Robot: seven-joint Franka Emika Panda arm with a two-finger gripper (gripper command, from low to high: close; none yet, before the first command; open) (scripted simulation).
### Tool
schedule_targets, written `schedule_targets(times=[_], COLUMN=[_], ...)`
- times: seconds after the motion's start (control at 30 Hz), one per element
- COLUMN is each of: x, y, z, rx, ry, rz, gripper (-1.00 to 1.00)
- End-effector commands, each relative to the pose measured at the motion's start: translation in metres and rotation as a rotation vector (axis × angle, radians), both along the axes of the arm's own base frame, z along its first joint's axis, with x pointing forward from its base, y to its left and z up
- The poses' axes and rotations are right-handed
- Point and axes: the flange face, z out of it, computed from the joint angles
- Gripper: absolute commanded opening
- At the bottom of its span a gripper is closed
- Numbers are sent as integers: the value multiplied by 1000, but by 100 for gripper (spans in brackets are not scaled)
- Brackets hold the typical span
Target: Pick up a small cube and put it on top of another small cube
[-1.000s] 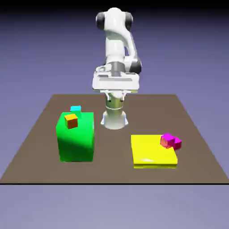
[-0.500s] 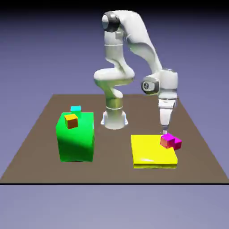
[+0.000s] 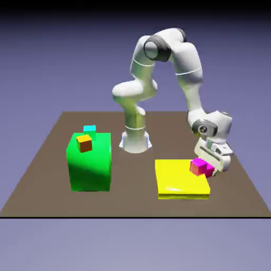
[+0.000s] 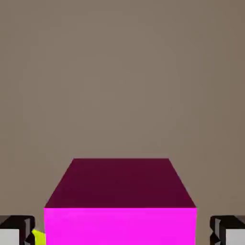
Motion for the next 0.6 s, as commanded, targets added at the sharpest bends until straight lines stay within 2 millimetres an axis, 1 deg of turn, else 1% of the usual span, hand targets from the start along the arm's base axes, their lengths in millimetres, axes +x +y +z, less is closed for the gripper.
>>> schedule_targets(times=[0.0, 0.13, 0.17, 0.23, 0.27, 0.33, 0.4, 0.43, 0.5, 0.57], x=[0, -3, 3, 29, 53, 107, 152, 169, 196, 209], y=[3, 9, 15, 31, 23, -20, -79, -111, -178, -246], z=[13, 64, 73, 89, 99, 121, 143, 155, 180, 207], rx=[2, 1, 19, 81, 85, 58, 16, -3, -34, -58], ry=[-1, -1, -12, -54, -81, -138, -182, -201, -232, -253], rz=[-1, -1, 7, 20, -44, -258, -510, -639, -896, -1154], gripper=[-100, -100, -100, -100, -100, -100, -100, -100, -100, -100])
